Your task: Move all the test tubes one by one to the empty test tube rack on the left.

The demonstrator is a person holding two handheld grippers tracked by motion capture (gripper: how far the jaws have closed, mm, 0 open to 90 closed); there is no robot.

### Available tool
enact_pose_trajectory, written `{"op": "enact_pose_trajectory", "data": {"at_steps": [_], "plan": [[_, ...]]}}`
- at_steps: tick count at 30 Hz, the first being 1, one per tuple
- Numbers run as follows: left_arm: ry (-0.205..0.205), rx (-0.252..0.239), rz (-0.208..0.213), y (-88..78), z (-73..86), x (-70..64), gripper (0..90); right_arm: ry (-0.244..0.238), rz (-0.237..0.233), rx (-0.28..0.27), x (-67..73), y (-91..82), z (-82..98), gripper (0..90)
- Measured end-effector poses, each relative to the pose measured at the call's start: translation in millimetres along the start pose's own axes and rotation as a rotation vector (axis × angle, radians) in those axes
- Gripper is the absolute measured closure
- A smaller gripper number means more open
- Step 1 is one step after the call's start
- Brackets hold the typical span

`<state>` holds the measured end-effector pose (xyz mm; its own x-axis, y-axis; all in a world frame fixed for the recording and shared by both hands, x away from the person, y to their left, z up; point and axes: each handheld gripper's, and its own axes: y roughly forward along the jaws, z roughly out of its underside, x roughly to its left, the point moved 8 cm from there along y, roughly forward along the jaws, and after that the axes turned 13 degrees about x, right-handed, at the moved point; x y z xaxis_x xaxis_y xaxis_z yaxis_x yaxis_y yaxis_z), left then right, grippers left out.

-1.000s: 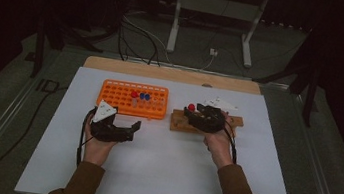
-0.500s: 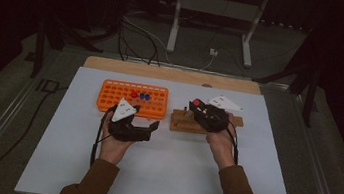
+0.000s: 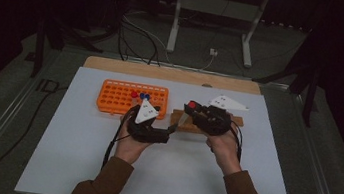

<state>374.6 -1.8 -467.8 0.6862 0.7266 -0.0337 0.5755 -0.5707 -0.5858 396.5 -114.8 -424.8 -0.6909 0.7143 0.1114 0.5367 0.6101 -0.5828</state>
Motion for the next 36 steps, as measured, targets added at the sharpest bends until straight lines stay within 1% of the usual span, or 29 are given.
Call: {"op": "enact_pose_trajectory", "data": {"at_steps": [2, 4, 6, 9, 10, 11, 12, 13, 17, 19, 23, 26, 28, 32, 36], "plan": [[0.012, 0.000, 0.001, 2.3, -1.7, -3.0, 27.2, -0.010, -0.030, 0.004, 8.7, 2.3, 0.5, 70.1], [0.026, -0.009, 0.011, 2.8, -3.2, -6.3, 39.2, -0.027, -0.049, 0.010, 17.3, 4.2, 1.2, 70.2], [0.044, -0.007, 0.015, 3.2, -3.4, -8.7, 49.0, -0.044, -0.065, 0.016, 24.4, 5.8, 1.9, 70.1], [0.064, -0.005, 0.036, 2.6, -2.5, -11.8, 65.3, -0.063, -0.080, 0.024, 31.2, 7.2, 2.5, 70.2], [0.075, -0.007, 0.035, 2.0, -2.4, -11.9, 71.1, -0.072, -0.084, 0.024, 33.2, 7.6, 2.7, 70.1], [0.079, -0.008, 0.037, 1.6, -2.1, -12.4, 73.0, -0.074, -0.088, 0.026, 34.5, 7.9, 3.1, 70.0], [0.081, -0.008, 0.039, 1.2, -1.9, -12.7, 73.5, -0.075, -0.090, 0.025, 34.8, 7.8, 3.2, 69.7], [0.082, -0.006, 0.033, 0.8, -1.6, -11.8, 74.1, -0.077, -0.096, 0.025, 34.7, 7.4, 3.3, 67.4], [0.069, -0.009, 0.015, -1.5, -0.1, -4.2, 74.3, -0.083, -0.102, 0.013, 31.6, 4.3, 5.2, 45.1], [0.056, -0.007, 0.002, -2.9, 1.8, 1.7, 74.5, -0.085, -0.076, 0.004, 28.0, 2.1, 6.7, 34.2], [0.036, -0.009, -0.029, -8.0, 5.9, 13.8, 74.6, -0.076, -0.009, 0.013, 16.6, -1.3, 14.7, 21.1], [0.013, -0.018, -0.050, -13.7, 8.1, 25.0, 74.6, -0.060, 0.026, 0.031, 7.7, -2.4, 24.7, 15.3], [-0.003, -0.023, -0.066, -17.7, 9.8, 33.6, 74.6, -0.046, 0.037, 0.037, 1.9, -4.0, 32.2, 14.5], [-0.038, -0.036, -0.098, -26.9, 12.9, 50.2, 74.6, -0.016, 0.063, 0.047, -9.9, -7.8, 46.8, 9.2], [-0.074, -0.048, -0.133, -34.8, 16.3, 67.0, 74.6, 0.007, 0.085, 0.055, -17.9, -13.7, 59.7, 4.1]]}}
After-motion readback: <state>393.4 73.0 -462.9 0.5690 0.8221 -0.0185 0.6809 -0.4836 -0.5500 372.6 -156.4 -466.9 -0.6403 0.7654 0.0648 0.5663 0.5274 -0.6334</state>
